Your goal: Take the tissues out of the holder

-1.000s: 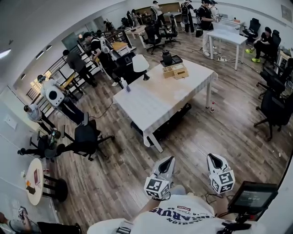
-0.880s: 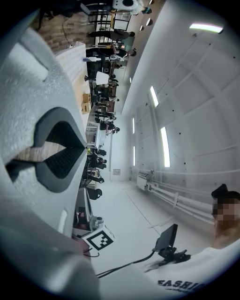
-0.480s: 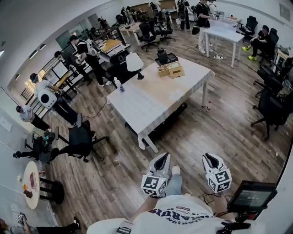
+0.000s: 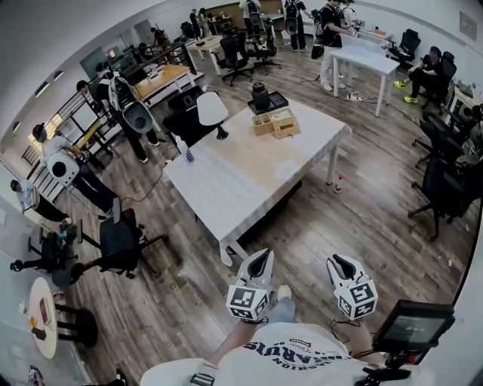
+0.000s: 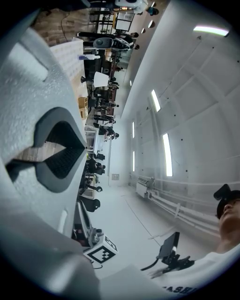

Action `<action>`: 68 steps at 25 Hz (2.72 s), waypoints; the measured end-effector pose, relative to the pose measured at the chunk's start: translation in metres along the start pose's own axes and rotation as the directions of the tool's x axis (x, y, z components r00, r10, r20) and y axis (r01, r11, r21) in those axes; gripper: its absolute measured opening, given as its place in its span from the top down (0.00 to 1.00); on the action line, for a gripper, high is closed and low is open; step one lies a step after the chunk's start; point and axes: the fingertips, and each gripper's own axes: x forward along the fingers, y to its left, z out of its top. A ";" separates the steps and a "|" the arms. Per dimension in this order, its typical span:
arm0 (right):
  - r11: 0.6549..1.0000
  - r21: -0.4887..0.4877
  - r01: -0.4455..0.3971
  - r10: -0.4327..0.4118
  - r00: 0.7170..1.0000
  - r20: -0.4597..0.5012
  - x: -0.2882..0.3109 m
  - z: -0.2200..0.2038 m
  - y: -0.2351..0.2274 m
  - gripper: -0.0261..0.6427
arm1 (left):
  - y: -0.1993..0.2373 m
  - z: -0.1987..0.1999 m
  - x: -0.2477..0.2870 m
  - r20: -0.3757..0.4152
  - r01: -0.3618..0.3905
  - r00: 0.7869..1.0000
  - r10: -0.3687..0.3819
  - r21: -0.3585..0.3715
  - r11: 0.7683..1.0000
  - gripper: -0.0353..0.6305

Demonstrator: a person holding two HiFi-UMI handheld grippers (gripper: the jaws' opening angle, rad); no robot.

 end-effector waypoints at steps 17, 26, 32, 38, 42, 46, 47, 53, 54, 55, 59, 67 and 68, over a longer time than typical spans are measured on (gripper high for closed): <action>0.998 0.058 0.024 -0.023 1.000 -0.013 0.129 0.045 -0.039 0.87 | 0.119 0.004 0.094 -0.043 0.002 0.999 -0.004 -0.057 0.998 0.94; 0.998 0.060 0.016 -0.015 1.000 -0.007 0.181 0.064 -0.048 0.87 | 0.155 0.005 0.126 -0.049 0.022 0.998 -0.025 -0.063 0.998 0.94; 0.998 0.057 0.011 -0.010 1.000 -0.010 0.212 0.074 -0.051 0.87 | 0.179 0.002 0.143 -0.055 0.035 0.998 -0.038 -0.065 0.997 0.94; 0.996 0.083 0.025 -0.023 0.999 -0.028 0.235 0.064 -0.059 0.87 | 0.198 -0.003 0.163 -0.049 0.044 0.998 -0.048 -0.073 0.996 0.94; 0.993 0.110 0.043 -0.039 0.999 -0.037 0.236 0.062 -0.058 0.87 | 0.199 0.000 0.165 -0.057 0.065 0.996 -0.069 -0.071 0.995 0.94; 0.992 0.117 0.050 -0.045 0.998 -0.043 0.243 0.057 -0.064 0.87 | 0.204 -0.002 0.170 -0.056 0.066 0.996 -0.070 -0.069 0.995 0.94; 0.992 0.118 0.050 -0.046 0.998 -0.043 0.244 0.057 -0.066 0.87 | 0.205 -0.003 0.170 -0.057 0.063 0.996 -0.067 -0.069 0.996 0.94; 0.992 0.116 0.043 -0.039 0.999 -0.034 0.262 0.064 -0.080 0.87 | 0.217 -0.002 0.182 -0.060 0.040 0.997 -0.044 -0.067 0.997 0.94; 0.993 0.113 0.040 -0.036 0.999 -0.033 0.267 0.065 -0.084 0.87 | 0.220 -0.001 0.188 -0.057 0.038 0.997 -0.042 -0.062 0.997 0.94; 0.993 0.111 0.036 -0.032 0.999 -0.034 0.274 0.064 -0.089 0.87 | 0.223 -0.001 0.194 -0.054 0.034 0.998 -0.038 -0.059 0.998 0.94; 0.994 0.109 0.015 -0.010 0.999 -0.045 0.299 0.063 -0.107 0.87 | 0.236 -0.002 0.218 -0.046 0.010 0.999 -0.013 -0.061 0.998 0.94; 0.996 0.085 0.005 -0.001 0.999 -0.038 0.335 0.087 -0.159 0.87 | 0.245 0.009 0.272 -0.030 -0.008 1.000 0.006 -0.064 0.998 0.94; 0.996 0.084 0.001 0.002 0.999 -0.039 0.340 0.089 -0.163 0.87 | 0.248 0.010 0.278 -0.031 -0.012 0.999 0.010 -0.066 0.998 0.94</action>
